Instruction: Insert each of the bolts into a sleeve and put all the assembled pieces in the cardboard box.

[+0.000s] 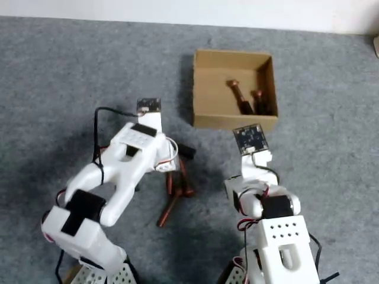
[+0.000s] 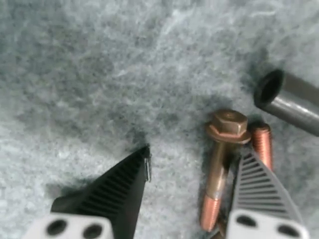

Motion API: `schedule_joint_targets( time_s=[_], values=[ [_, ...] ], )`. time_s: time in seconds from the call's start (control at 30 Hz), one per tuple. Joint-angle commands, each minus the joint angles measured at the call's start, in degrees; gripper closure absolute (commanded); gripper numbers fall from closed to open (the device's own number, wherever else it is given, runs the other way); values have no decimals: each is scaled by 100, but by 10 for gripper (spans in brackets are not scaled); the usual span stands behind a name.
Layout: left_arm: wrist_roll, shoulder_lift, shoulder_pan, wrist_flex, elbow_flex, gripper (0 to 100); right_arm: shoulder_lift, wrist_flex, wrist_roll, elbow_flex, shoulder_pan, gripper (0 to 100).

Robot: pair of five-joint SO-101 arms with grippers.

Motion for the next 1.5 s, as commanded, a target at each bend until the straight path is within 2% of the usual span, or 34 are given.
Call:
schedule_joint_targets(
  time_s=[0.0, 0.1, 0.17, 0.23, 0.5, 0.6, 0.77, 0.93, 1.07, 1.17, 1.3, 1.47],
  values=[
    [0, 259, 163, 387, -435, 809, -119, -171, 79, -40, 66, 995],
    [-26, 453, 163, 677, -716, 1000, -119, -171, 79, -40, 66, 995],
    [-9, 541, 163, 862, -831, 968, -119, -171, 79, -40, 66, 995],
    [-9, 629, 163, 1037, -963, 1000, -119, -171, 79, -31, 66, 995],
    [-53, 620, 163, 1248, -1051, 996, -119, -180, 79, 4, 66, 995],
    [-62, 523, 163, 1398, -1112, 996, -119, -558, 79, 242, 66, 995],
    [-440, -611, 119, 1468, -866, 996, -119, -813, 88, 418, 66, 995],
    [-466, -2097, 119, 1459, -356, 996, -119, -822, 88, 426, 48, 995],
    [-1064, -3257, 127, 1451, -127, 996, -119, -1121, 62, 462, -4, 995],
    [-1336, -3987, 145, 1451, -84, 996, -119, -1464, 44, 462, -356, 995],
    [-1723, -4734, 13, 1468, -66, 996, -127, -1851, 70, 541, -1367, 995],
    [-1934, -5560, -57, 1336, 13, 996, -127, -3257, 44, 892, -2413, 995]
  ],
)
